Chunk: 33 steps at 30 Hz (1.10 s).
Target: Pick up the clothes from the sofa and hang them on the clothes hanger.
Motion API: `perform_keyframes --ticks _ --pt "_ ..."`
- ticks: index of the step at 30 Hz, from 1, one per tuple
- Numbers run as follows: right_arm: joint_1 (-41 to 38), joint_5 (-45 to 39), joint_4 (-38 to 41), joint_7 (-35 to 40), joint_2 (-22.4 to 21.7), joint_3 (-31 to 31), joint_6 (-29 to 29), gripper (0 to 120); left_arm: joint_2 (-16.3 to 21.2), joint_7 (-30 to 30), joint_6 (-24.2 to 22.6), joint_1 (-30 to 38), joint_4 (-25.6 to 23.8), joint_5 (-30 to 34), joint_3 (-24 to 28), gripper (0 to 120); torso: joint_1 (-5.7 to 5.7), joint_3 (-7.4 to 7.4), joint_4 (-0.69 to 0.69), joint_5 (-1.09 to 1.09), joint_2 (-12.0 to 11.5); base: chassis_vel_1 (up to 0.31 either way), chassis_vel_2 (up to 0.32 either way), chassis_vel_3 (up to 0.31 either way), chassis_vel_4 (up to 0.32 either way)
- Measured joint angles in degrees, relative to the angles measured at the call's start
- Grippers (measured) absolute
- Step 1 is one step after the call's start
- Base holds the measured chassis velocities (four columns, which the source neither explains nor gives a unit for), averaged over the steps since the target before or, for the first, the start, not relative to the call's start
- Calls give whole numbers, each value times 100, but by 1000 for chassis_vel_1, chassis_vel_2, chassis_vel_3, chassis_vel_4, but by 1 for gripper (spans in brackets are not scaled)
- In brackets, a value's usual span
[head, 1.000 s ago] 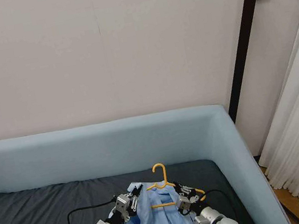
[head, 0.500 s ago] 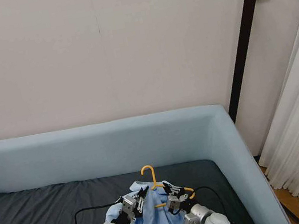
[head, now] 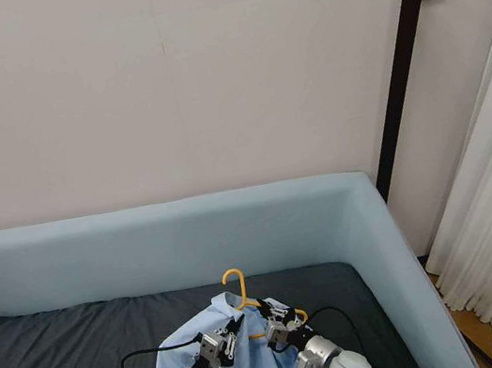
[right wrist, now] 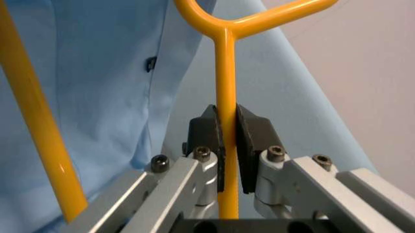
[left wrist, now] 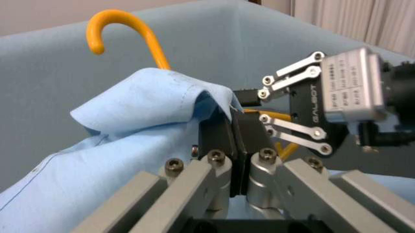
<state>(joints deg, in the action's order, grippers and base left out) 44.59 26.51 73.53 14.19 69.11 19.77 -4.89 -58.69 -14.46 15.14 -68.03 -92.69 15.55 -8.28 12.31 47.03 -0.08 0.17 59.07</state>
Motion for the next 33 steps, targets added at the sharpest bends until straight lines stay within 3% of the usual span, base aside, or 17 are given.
perform_keyframes --ticks 11,14,21,27,31,33 --pt "57 -57 52 -43 -28 -130 -355 5 -39 -56 160 -51 107 -63 -175 0 0 0 0 0 0 0 0 0 0" --pt "73 -61 132 32 7 -234 -596 5 -38 -167 441 -124 157 -73 -266 1 0 0 0 0 0 0 0 0 0" --pt "117 -52 112 385 115 -283 -851 5 -21 -348 810 -441 138 -227 -458 23 0 0 1 -1 0 0 0 0 0" --pt "197 14 60 492 148 -389 -1058 5 79 -1246 1424 -952 -262 -28 -1177 45 0 0 0 -2 0 0 0 0 0" --pt "239 219 -63 615 174 -517 -1222 5 483 -2681 1753 -1521 -857 754 -1999 62 -1 0 3 0 0 0 0 0 0" --pt "252 267 -74 627 177 -537 -1247 5 574 -2860 1771 -1570 -928 868 -2109 66 -2 0 2 1 1 0 0 0 0"
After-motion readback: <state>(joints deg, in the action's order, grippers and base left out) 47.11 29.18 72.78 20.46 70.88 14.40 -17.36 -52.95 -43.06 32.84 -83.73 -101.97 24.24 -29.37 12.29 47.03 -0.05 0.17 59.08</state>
